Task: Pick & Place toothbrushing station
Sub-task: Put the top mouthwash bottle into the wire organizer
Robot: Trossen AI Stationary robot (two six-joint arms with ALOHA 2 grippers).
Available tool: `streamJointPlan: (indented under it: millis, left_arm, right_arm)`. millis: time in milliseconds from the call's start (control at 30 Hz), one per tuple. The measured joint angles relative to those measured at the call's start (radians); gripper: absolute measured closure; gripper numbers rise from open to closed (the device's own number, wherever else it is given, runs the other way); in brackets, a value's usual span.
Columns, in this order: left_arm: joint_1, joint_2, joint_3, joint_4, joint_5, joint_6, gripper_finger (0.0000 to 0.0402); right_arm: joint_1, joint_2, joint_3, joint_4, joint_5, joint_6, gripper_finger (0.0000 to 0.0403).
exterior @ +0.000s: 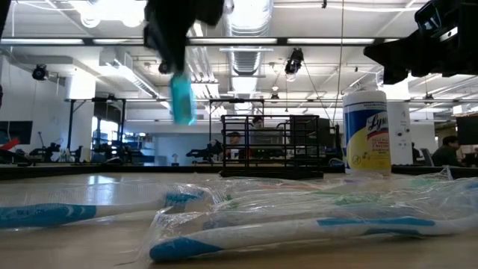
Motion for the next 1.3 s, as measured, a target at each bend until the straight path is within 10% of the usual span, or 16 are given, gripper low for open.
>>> streamJointPlan:
  millis: [500,1300]
  left_arm:
    - [0.007,0.372,0.73,-0.292,-0.171,0.321,0.0305]
    - [0.049,0.401,0.575,-0.112,-0.206,0.584,0.0305]
  right_arm:
    - [0.0,0.0,0.0,0.005,-0.001,-0.001,0.0394]
    - [-0.002,0.002,0.0,0.006,0.0,-0.01,0.0394]
